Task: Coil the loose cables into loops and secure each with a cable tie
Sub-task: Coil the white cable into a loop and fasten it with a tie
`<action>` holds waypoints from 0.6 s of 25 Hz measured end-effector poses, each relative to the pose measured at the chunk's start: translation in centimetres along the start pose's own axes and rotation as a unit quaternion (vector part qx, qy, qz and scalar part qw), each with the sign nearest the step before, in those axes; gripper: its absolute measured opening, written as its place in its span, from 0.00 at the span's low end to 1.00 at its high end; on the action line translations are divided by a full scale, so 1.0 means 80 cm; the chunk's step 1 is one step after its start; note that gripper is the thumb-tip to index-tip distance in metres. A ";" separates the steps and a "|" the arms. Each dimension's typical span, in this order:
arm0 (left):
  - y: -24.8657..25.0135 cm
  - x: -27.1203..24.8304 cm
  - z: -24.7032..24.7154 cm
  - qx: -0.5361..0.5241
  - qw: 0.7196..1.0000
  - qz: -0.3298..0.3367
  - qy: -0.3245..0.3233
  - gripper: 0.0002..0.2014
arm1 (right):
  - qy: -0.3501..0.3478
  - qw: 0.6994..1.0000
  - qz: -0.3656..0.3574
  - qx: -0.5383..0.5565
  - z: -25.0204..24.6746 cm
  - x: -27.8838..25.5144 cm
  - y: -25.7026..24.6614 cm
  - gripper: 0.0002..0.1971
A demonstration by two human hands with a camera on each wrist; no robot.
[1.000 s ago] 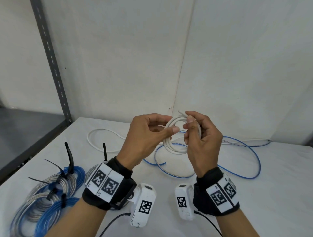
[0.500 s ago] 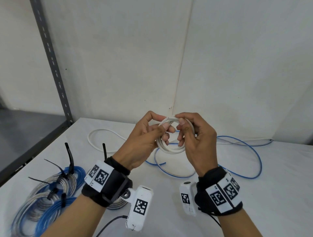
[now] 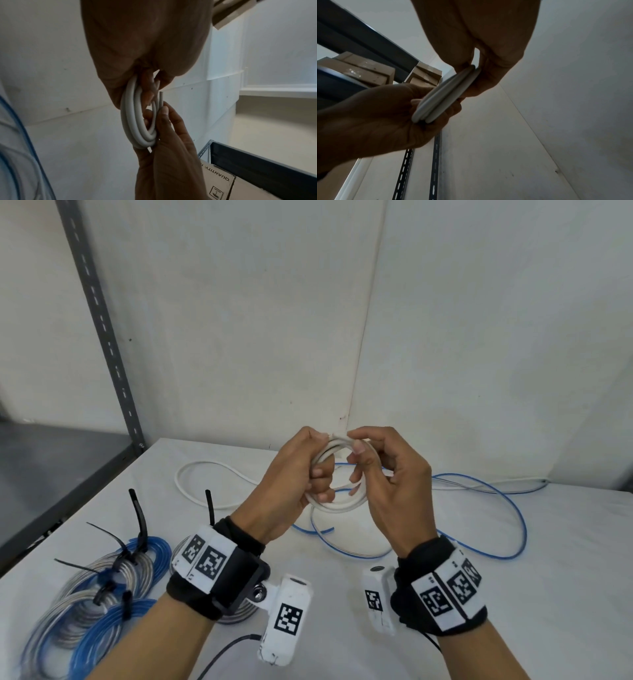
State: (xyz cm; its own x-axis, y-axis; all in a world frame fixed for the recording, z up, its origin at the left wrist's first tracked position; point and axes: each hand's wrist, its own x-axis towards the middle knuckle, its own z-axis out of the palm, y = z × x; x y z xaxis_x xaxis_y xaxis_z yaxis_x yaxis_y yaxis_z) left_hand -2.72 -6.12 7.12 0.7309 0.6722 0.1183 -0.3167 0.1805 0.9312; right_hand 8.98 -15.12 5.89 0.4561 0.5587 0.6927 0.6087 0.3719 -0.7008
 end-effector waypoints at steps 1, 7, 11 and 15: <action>0.001 0.000 -0.001 0.019 1.000 -0.002 0.010 0.14 | -0.004 1.000 -0.010 -0.015 0.001 0.000 0.001 0.06; 0.000 0.001 0.000 0.032 0.999 -0.035 0.021 0.15 | 0.001 1.000 -0.006 0.003 0.005 -0.001 0.003 0.06; -0.002 0.001 0.000 -0.003 0.998 -0.053 0.019 0.16 | -0.023 1.000 0.012 0.007 0.001 0.000 0.009 0.06; -0.006 -0.001 0.003 0.080 0.996 -0.013 0.025 0.19 | -0.044 0.999 -0.012 -0.003 -0.004 0.001 0.011 0.07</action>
State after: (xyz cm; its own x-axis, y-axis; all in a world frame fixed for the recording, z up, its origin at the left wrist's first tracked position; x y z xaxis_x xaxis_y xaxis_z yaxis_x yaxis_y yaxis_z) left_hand -2.47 -6.39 6.77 0.7060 0.7037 0.0795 -0.1942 0.0844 0.9773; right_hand 9.78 -15.01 5.40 0.3827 0.6135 0.6907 0.6230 0.3807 -0.6833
